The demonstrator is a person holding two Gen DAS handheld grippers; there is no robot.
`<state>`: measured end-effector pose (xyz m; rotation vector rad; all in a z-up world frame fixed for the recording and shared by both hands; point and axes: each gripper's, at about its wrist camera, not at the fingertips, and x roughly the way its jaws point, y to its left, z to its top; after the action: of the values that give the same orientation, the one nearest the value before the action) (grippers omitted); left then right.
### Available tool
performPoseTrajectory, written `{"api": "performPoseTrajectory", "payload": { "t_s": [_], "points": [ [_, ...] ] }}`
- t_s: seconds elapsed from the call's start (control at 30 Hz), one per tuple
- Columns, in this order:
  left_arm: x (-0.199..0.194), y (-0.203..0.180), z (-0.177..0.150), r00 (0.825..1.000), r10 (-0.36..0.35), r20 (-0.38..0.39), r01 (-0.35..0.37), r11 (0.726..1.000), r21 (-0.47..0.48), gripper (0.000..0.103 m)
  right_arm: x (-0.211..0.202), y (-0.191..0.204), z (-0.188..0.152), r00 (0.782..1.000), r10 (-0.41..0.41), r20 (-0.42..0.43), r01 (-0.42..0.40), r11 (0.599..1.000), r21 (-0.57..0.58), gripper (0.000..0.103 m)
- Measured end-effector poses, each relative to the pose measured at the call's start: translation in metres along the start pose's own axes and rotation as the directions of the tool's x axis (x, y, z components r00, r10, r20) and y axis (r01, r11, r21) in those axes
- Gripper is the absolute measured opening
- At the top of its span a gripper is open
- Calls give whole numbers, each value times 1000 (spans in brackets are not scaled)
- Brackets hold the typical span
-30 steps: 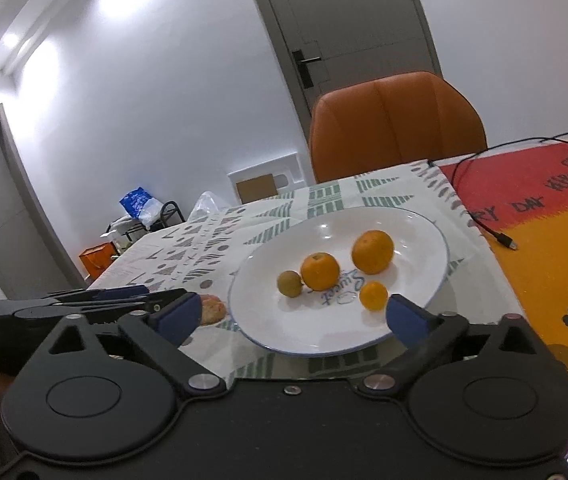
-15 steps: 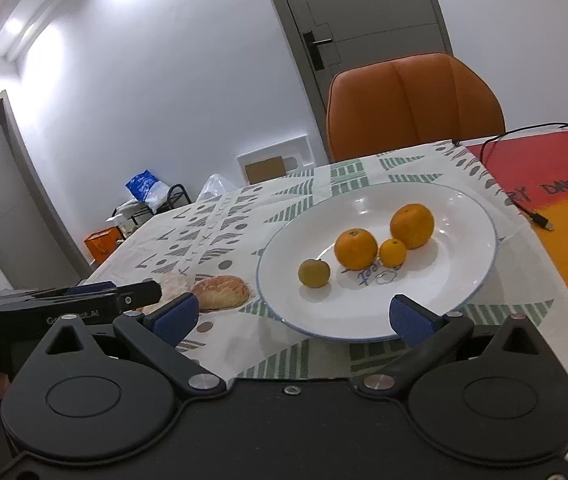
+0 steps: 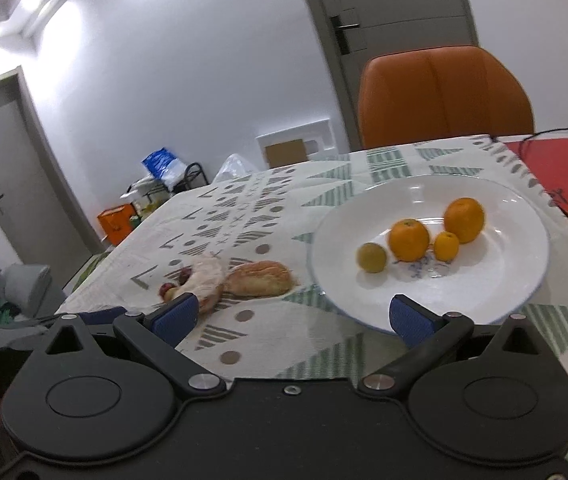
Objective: Organize fruits
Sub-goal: 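Move both open tools back toward the remaining fruit, then grasp another small tangerine with the left tool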
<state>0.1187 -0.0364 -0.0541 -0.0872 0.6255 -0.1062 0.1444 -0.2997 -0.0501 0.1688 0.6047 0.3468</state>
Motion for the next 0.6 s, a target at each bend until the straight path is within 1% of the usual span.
{"api": "performPoseTrajectory", "payload": {
  "t_s": [0.1, 0.27, 0.37, 0.43, 0.53, 0.57, 0.6],
  "points": [
    [3, 4, -4, 1000, 0, -14, 0, 1000, -13, 68, 4, 9, 2, 1000, 14, -17, -14, 1000, -8, 103],
    [5, 4, -5, 1000, -12, -4, 12, 1000, -16, 64, 9, 21, 8, 999, 37, -15, -37, 999, -23, 103],
    [8, 3, -4, 1000, -28, 6, 28, 999, -22, 59, 13, 25, 10, 999, 47, -19, -47, 998, -33, 103],
    [13, 3, -2, 1000, -27, -3, 26, 999, -24, 51, 15, 28, 10, 998, 47, -28, -48, 998, -45, 101],
    [20, 4, -1, 999, -40, -18, 39, 998, -52, 43, 18, 29, 9, 998, 52, -46, -54, 997, -48, 97],
    [20, 4, -1, 999, -39, -15, 38, 998, -54, 42, 19, 29, 8, 997, 54, -55, -57, 997, -43, 93],
    [21, 4, 0, 999, -36, -11, 36, 998, -54, 36, 21, 29, 8, 996, 55, -65, -58, 997, -42, 89]
  ]
}}
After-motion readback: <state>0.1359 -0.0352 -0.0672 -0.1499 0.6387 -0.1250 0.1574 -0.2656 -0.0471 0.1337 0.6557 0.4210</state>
